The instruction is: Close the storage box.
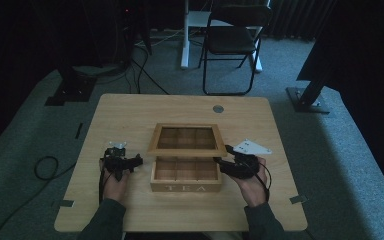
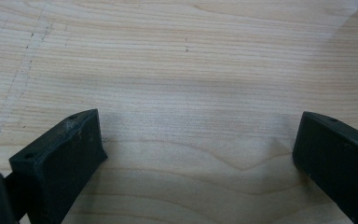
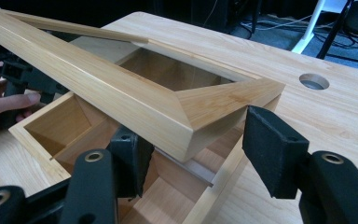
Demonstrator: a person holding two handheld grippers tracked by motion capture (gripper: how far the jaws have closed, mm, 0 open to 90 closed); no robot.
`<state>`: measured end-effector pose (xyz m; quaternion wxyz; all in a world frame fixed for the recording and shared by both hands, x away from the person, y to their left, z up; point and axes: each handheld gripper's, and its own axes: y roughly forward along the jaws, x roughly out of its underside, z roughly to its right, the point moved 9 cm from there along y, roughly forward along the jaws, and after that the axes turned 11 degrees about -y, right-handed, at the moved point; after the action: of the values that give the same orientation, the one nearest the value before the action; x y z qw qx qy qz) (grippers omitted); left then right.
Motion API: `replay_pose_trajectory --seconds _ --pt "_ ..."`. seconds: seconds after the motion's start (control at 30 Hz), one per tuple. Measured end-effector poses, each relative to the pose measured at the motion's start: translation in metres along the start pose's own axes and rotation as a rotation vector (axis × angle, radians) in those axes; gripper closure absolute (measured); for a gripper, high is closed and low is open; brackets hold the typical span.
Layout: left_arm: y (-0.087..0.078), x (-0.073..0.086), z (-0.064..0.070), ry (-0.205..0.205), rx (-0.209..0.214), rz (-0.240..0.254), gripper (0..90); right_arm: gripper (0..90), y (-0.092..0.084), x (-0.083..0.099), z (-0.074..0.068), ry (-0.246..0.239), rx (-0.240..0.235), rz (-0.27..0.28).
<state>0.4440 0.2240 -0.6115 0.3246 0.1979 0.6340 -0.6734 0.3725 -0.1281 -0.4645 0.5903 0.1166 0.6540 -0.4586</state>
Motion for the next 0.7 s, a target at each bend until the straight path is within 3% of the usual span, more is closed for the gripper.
replay_pose_trajectory --seconds 0.7 --pt "0.0 0.0 0.0 0.001 0.0 -0.001 1.6 42.7 0.002 0.019 -0.009 0.0 0.001 -0.017"
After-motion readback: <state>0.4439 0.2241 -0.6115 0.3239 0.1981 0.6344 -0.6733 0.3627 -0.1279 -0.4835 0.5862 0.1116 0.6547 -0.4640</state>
